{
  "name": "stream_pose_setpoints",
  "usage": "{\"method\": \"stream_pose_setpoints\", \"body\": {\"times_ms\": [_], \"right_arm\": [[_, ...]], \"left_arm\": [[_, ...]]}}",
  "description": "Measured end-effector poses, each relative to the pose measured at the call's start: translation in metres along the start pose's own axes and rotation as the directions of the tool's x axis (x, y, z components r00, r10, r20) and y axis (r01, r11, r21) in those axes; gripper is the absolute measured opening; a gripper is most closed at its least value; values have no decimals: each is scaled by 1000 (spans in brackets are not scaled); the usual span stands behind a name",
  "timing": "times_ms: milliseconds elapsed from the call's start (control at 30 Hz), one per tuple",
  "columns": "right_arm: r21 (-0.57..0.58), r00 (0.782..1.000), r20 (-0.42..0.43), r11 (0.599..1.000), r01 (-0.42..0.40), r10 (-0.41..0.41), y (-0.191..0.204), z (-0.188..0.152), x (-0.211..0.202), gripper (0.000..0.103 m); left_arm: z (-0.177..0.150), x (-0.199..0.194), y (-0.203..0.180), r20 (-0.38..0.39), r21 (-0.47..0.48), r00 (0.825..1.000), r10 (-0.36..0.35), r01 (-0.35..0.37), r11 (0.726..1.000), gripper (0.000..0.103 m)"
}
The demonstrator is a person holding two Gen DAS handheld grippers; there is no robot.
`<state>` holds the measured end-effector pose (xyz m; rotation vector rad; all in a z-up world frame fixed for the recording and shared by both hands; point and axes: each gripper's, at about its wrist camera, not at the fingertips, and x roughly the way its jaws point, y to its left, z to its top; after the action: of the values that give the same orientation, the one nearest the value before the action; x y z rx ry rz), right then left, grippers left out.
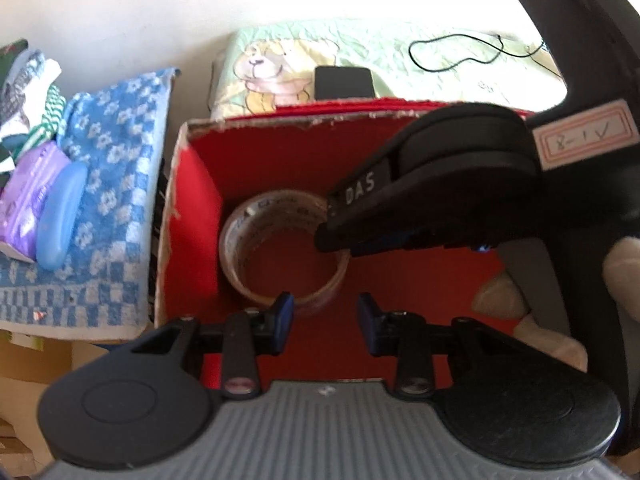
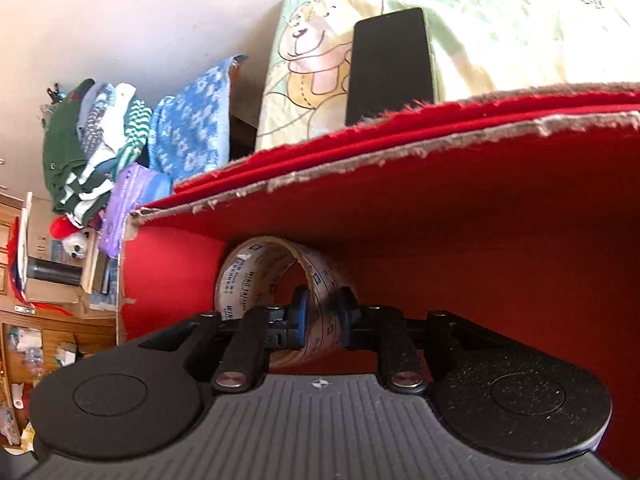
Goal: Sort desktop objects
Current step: 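Lower both held tape rolls into the red box with both tools, then open the right tool releasing the clear tape while the left tool releases the brown tape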
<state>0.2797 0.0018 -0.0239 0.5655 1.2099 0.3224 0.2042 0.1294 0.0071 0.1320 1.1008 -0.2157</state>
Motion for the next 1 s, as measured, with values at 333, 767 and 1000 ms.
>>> {"method": "stream_pose_setpoints", "body": {"times_ms": [333,767,1000], "right_arm": [[20,998,3,998,-67,67,-6,1,-8,31],[-62,989,77,989,131,-126,-10,-11,-41,31],[-39,961,208,980,193,-181,-19,-19,-50,31]], "left_arm": [[5,11,-5,4,14,997,72,-72,997,43],[9,19,1,5,-8,997,75,-75,997,45],[7,21,1,6,-21,996,87,-87,996,46]]}}
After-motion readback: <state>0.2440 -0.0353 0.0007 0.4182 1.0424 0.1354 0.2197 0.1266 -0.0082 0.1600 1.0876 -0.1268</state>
